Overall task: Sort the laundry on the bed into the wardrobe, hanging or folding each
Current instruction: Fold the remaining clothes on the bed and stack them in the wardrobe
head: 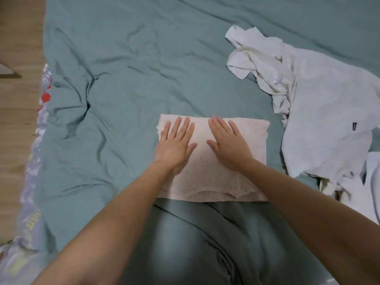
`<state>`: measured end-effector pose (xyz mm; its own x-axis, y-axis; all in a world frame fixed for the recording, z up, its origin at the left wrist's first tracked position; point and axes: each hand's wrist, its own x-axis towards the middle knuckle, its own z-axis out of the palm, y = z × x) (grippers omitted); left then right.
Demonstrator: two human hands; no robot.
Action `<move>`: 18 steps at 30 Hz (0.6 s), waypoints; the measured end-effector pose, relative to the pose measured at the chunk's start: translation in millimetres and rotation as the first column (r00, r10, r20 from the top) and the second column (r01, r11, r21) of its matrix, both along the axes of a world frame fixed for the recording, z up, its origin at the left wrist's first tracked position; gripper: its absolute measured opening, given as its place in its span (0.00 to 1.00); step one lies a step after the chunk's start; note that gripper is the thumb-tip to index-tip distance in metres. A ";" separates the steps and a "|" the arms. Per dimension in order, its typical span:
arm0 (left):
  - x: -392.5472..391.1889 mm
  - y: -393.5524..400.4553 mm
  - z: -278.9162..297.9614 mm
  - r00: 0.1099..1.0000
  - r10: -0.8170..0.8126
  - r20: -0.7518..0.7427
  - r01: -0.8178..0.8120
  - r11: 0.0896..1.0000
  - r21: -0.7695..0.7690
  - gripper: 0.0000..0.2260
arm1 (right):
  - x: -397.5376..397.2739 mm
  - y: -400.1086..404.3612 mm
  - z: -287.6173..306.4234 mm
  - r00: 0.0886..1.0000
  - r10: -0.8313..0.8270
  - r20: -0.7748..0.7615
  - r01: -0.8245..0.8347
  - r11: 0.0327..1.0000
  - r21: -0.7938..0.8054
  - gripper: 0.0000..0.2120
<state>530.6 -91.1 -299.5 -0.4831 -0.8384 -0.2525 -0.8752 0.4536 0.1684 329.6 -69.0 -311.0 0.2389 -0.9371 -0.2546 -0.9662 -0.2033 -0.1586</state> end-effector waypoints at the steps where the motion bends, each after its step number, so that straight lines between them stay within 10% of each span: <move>1: 7.2 3.0 -5.6 0.995 0.075 0.070 -0.078 0.996 0.045 0.28 | -9.6 6.8 -3.0 0.995 -0.094 -0.036 0.096 0.995 0.040 0.32; 6: 28.5 10.5 2.3 0.964 0.267 -0.004 -0.267 0.964 -0.003 0.28 | -28.9 20.2 6.3 0.922 -0.361 -0.140 0.366 0.931 0.014 0.29; 10: 39.3 5.3 22.0 0.646 0.666 -0.373 -0.659 0.733 0.167 0.18 | 35.0 -13.6 25.0 0.961 -0.167 0.222 0.202 0.968 -0.149 0.20; 13: 49.6 3.0 27.2 0.488 0.809 -0.327 -0.667 0.588 0.459 0.13 | 91.2 -43.2 36.1 0.946 -0.006 0.323 0.033 0.996 -0.077 0.15; 18: 67.2 30.8 20.8 0.540 0.827 -0.158 -0.572 0.498 0.652 0.18 | 133.7 -73.1 30.5 0.956 -0.130 0.264 0.098 0.987 0.131 0.13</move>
<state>597.7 -60.3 -278.8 0.0623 -0.7507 -0.6577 -0.6279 -0.5417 0.5588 463.3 -142.1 -280.5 0.2072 -0.9302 -0.3031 -0.8994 -0.0592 -0.4331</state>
